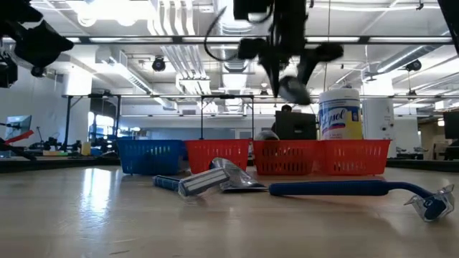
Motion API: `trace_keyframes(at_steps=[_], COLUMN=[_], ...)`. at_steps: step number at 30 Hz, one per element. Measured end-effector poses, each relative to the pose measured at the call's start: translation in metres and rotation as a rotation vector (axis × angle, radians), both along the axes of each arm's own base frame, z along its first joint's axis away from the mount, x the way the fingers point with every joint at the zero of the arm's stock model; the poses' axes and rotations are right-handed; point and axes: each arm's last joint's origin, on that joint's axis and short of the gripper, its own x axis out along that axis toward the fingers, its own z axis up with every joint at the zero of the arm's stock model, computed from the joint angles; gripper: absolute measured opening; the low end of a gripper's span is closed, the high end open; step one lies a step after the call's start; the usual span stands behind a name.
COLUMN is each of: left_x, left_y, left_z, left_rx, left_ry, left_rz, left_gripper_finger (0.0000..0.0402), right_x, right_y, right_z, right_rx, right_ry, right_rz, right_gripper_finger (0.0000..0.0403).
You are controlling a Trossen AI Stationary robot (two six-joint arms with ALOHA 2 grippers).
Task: Pick & Place Travel size toiletries
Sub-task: Put the gray deodorant into the middle red bin, then put the blue razor into the left red bin
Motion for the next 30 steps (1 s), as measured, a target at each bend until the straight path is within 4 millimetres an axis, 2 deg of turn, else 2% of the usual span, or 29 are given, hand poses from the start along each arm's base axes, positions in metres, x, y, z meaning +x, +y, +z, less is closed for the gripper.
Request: trace_keyframes(at_steps=[4,8,14,17,25,30], left_x=[0.0,0.001,0.001,0.001,0.003,0.003], left_y=[0.002,0.003,0.005,0.006,0.008,0.008], left_z=[0.001,0.003,0.006,0.006,0.006,0.006], left_rx=[-0.019,-0.039,-0.06,-0.054,-0.051,-0.053], left_ry=[-0.031,-0.058,-0.092,-0.101,-0.102,-0.096], left_rz=[0.071,0.133,0.206,0.231,0.258,0.247], left_gripper_finger=[0.0277,0.0277,0.0277,0.0277,0.0277,0.0277], right_x=[-0.006,-0.013,-0.02,-0.02,-0.017,-0.011], right_y=[-0.039,-0.058,-0.063,-0.067,-0.069,-0.061], right_z=[-0.021,-0.044,-0.063,-0.067,-0.067,-0.057], right_rx=[0.036,0.082,0.102,0.094,0.072,0.066], right_ry=[-0.07,-0.071,-0.043,-0.06,-0.099,-0.115], right_rz=[0.02,0.064,0.111,0.11,0.111,0.138], right_gripper_finger=[0.0186,0.0186,0.0186,0.0204,0.0253,0.0275])
